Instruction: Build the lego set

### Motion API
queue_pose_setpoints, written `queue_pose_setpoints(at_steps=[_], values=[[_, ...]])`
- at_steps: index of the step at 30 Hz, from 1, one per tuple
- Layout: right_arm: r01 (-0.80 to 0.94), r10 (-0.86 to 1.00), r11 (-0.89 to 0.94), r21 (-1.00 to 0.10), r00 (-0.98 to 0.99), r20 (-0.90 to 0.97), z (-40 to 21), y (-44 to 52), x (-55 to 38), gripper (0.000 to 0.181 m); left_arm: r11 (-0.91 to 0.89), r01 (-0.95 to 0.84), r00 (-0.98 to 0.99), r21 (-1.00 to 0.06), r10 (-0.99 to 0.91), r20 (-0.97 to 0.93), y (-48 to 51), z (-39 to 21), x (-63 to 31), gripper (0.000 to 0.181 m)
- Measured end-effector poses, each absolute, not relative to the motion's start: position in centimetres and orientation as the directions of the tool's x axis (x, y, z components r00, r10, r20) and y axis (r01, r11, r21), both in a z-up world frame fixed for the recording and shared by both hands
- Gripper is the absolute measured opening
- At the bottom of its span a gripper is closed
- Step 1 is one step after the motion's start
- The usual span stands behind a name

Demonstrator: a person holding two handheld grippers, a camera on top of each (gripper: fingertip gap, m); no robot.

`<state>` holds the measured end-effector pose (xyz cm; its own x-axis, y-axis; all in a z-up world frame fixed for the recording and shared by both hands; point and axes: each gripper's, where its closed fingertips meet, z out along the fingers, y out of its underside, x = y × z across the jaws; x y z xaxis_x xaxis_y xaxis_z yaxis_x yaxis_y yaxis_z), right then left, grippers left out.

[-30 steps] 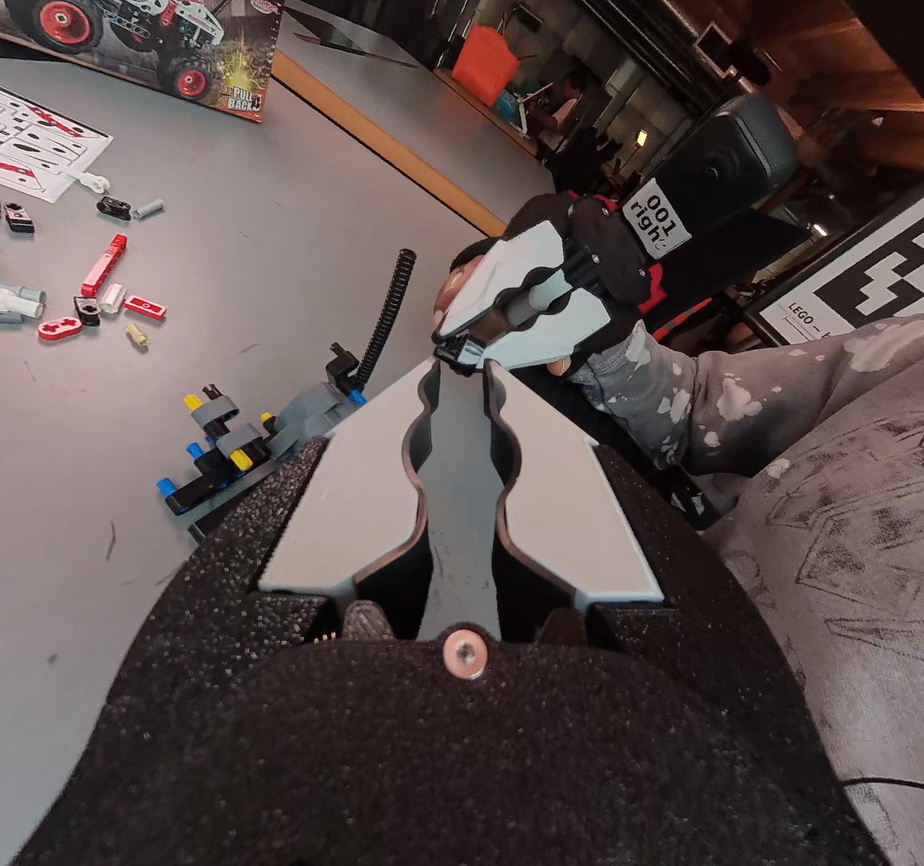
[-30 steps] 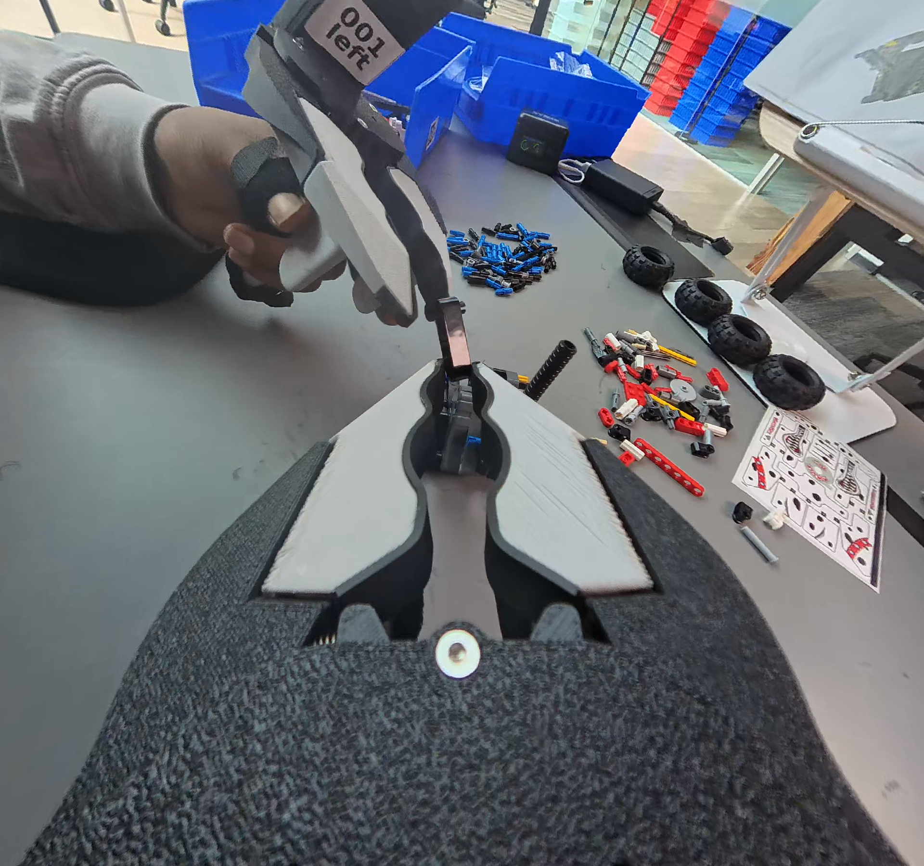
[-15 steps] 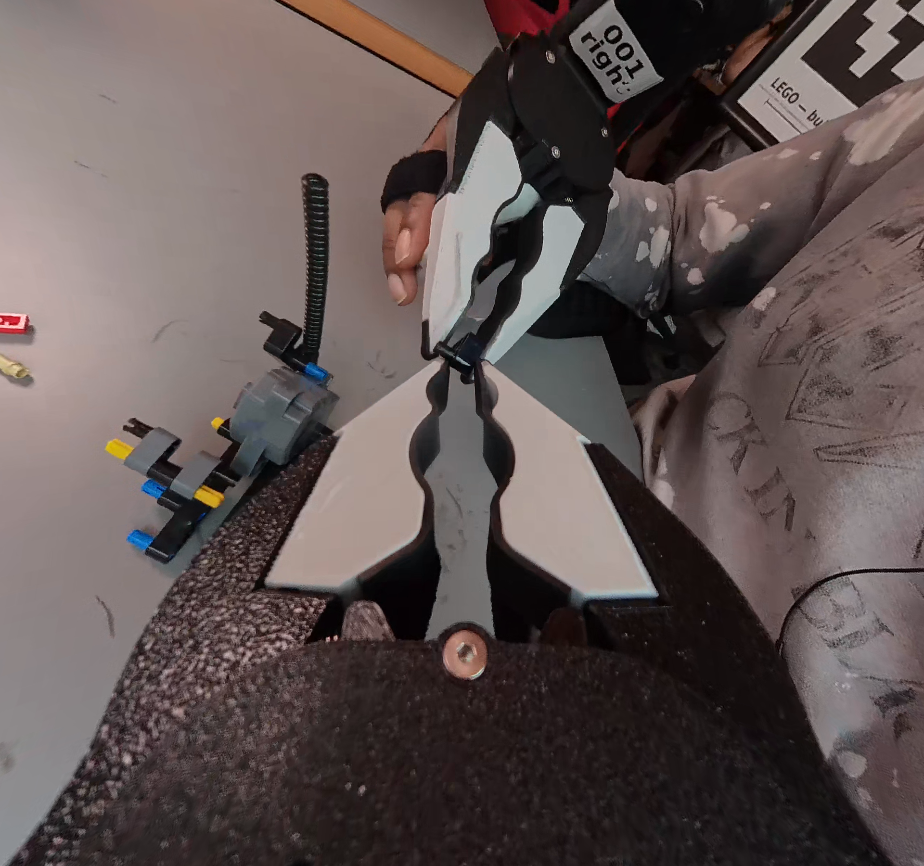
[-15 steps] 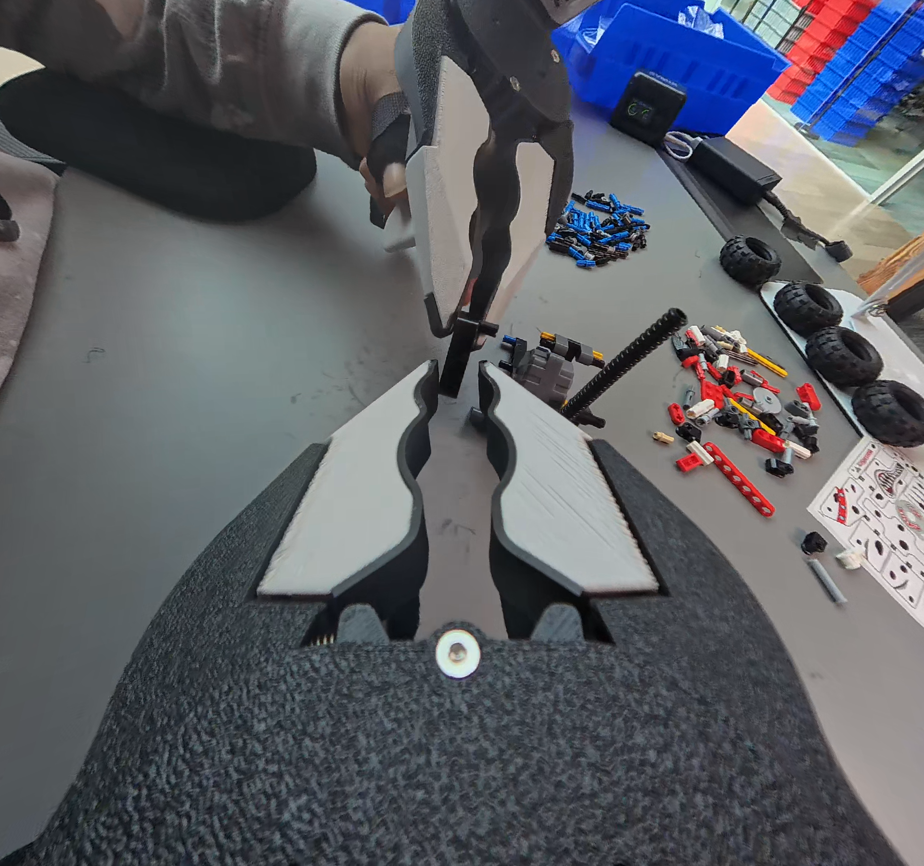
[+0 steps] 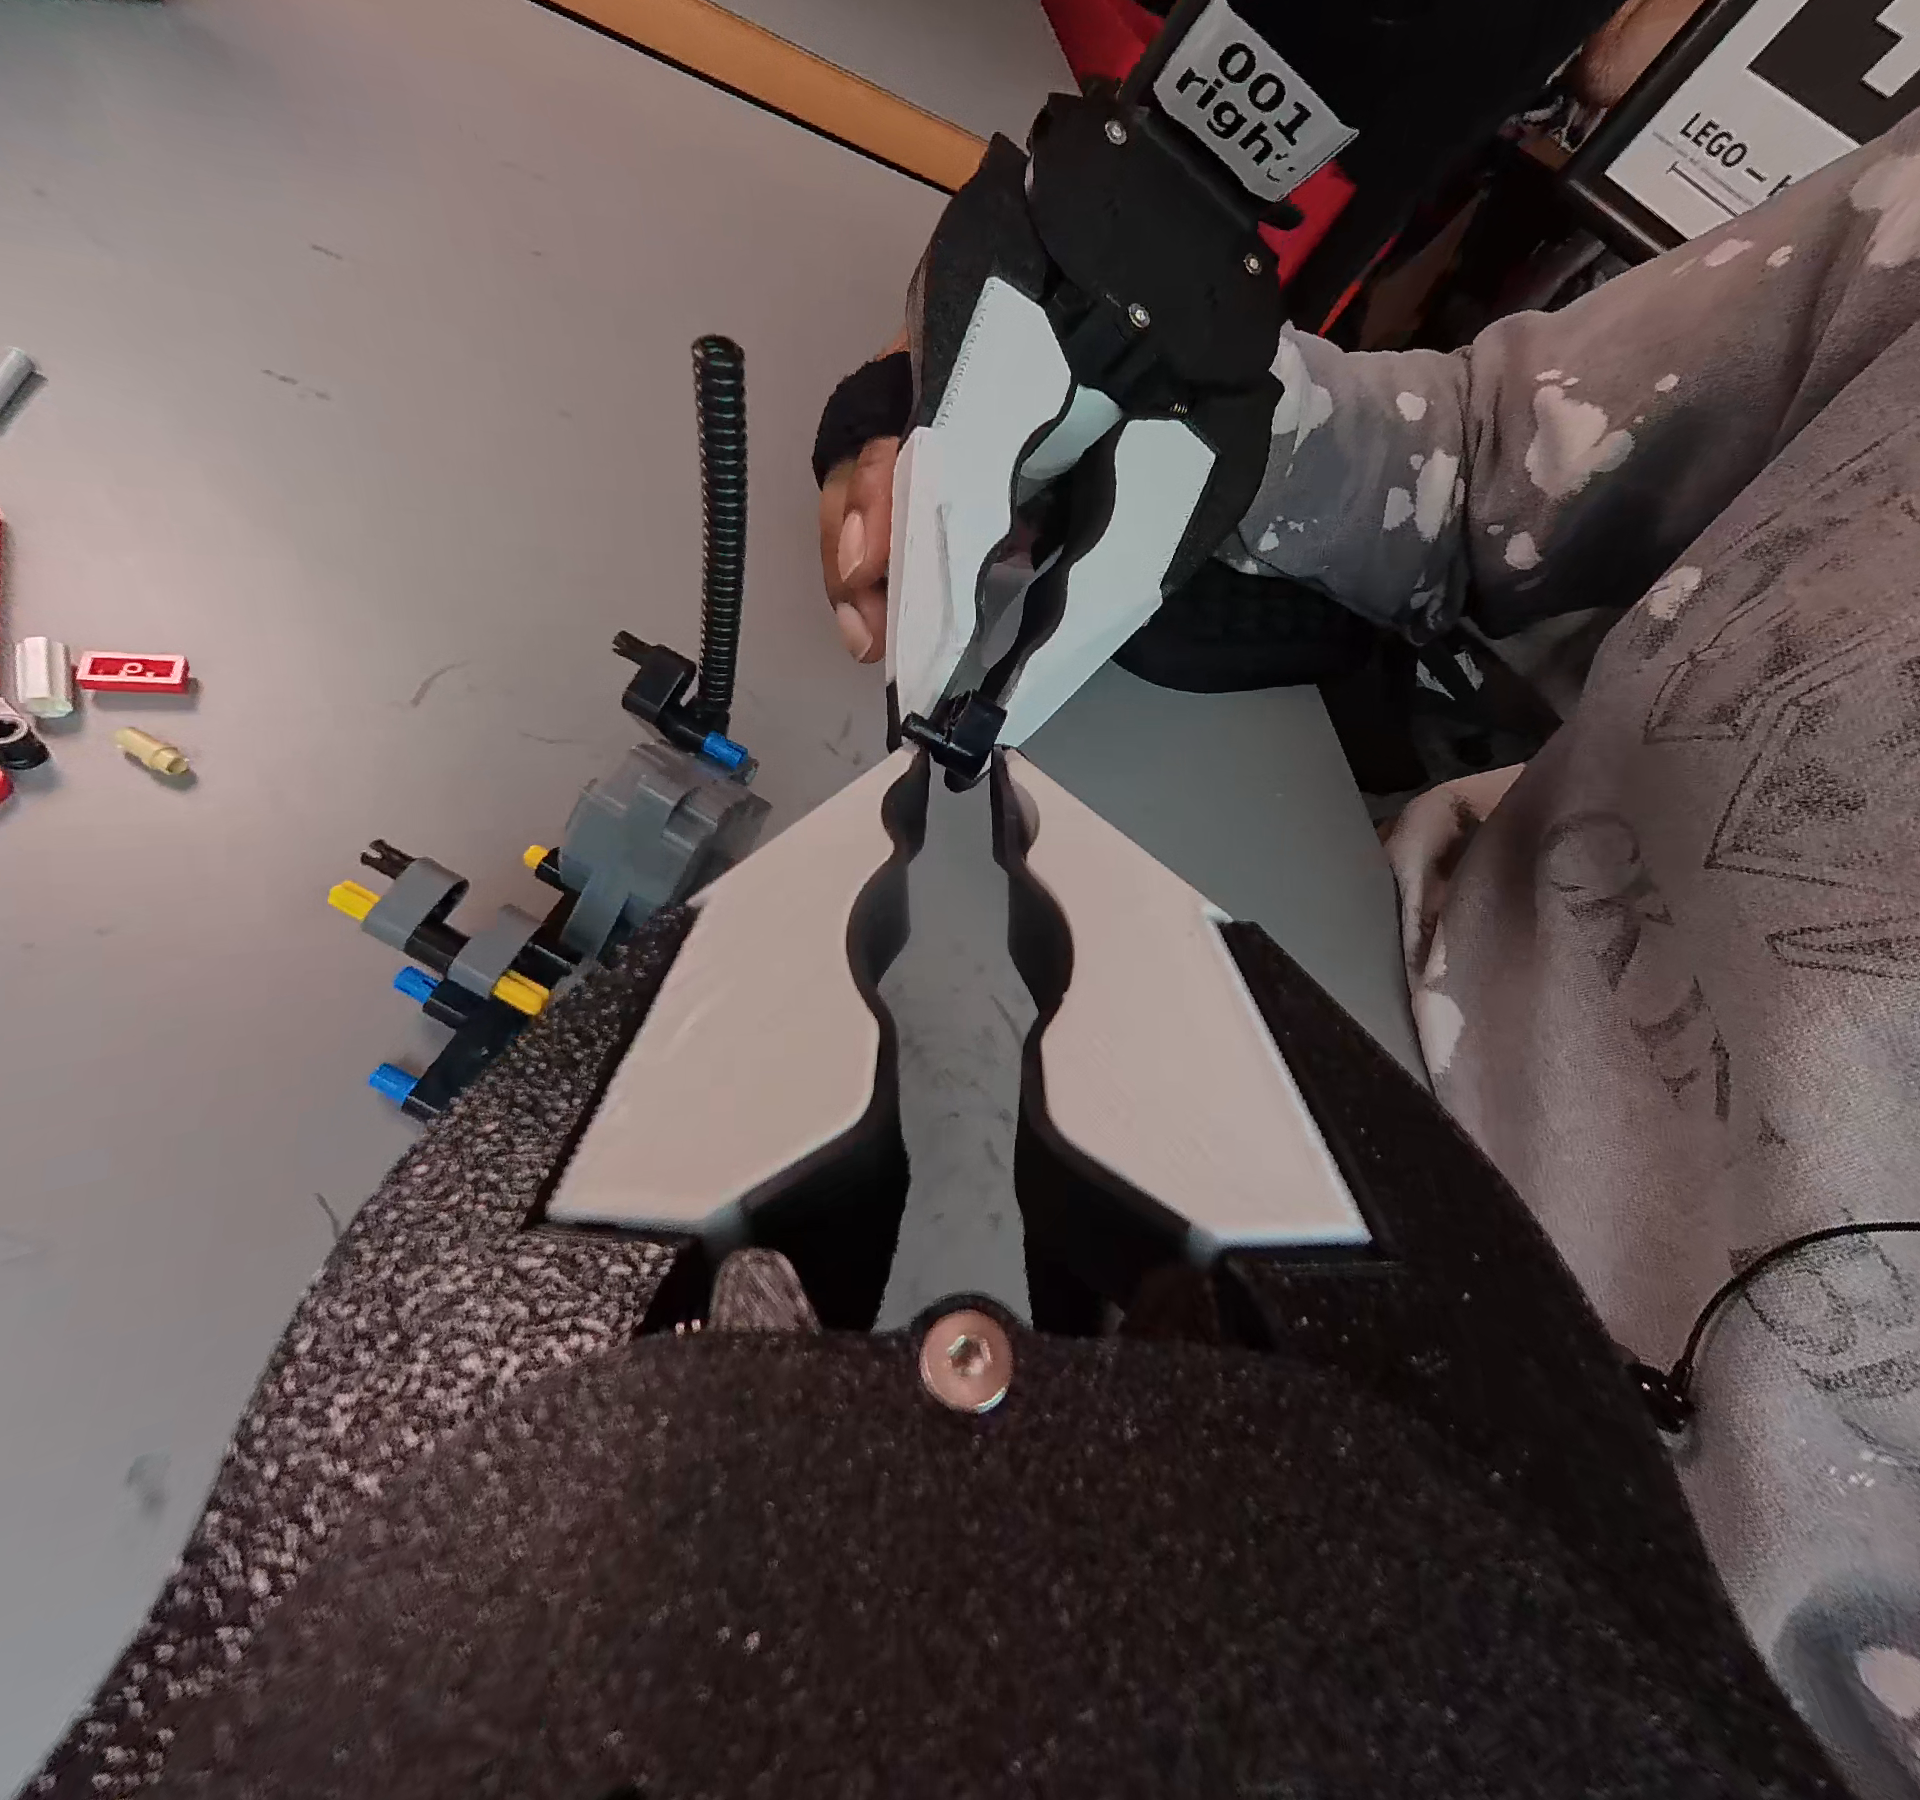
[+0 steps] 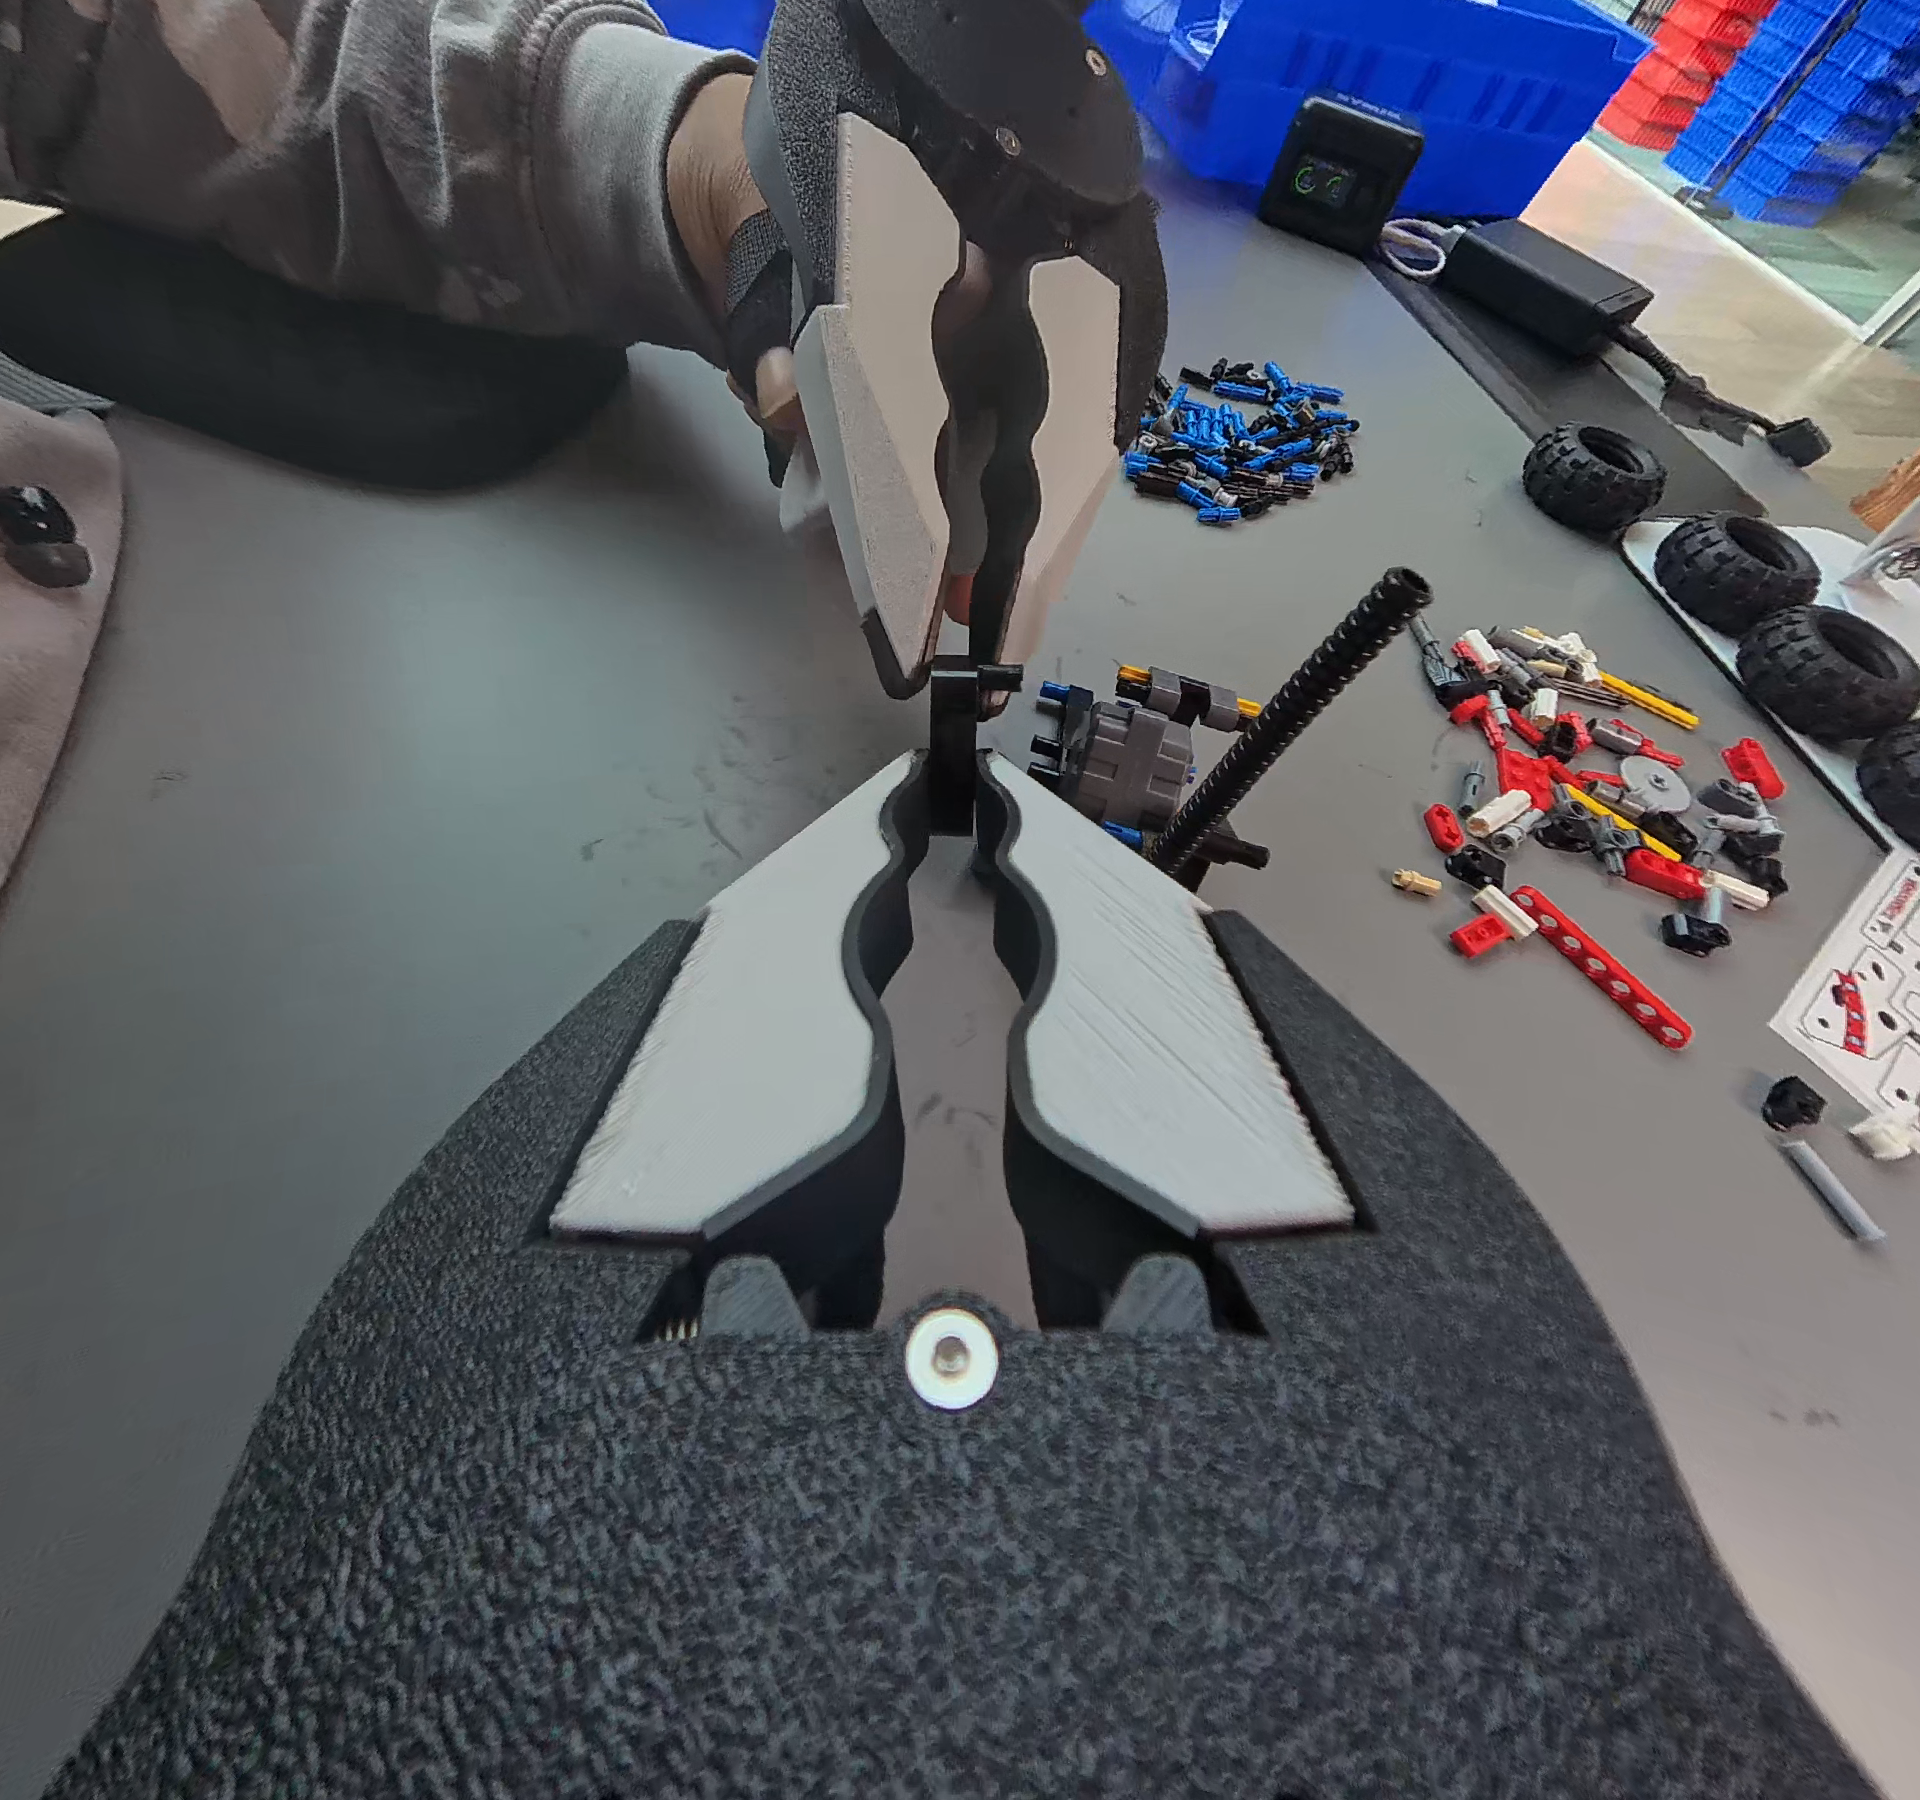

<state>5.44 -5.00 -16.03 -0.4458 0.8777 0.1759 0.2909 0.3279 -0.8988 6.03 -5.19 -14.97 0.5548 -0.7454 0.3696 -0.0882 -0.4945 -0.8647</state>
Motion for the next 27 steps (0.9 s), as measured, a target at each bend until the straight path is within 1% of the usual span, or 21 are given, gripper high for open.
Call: queue_pose_setpoints(at_steps=[4, 13, 27], values=[[0.293, 0.875, 0.318, -0.902, -0.458, 0.159, -16.3, -5.3, 5.4, 0.008, -0.488, -0.106, 0.567, -0.866, -0.745, 0.351, -5.5, -15.2, 6.0, 0.01], [0.303, 0.841, 0.349, -0.887, -0.519, 0.154, -17.3, -6.5, 5.9, 0.009, -0.462, -0.248, 0.547, -0.851, -0.792, 0.271, -6.4, -16.9, 6.6, 0.009], [0.296, 0.851, 0.346, -0.89, -0.499, 0.164, -17.1, -6.2, 5.6, 0.009, -0.442, -0.224, 0.557, -0.869, -0.789, 0.258, -6.0, -16.4, 6.5, 0.009]])
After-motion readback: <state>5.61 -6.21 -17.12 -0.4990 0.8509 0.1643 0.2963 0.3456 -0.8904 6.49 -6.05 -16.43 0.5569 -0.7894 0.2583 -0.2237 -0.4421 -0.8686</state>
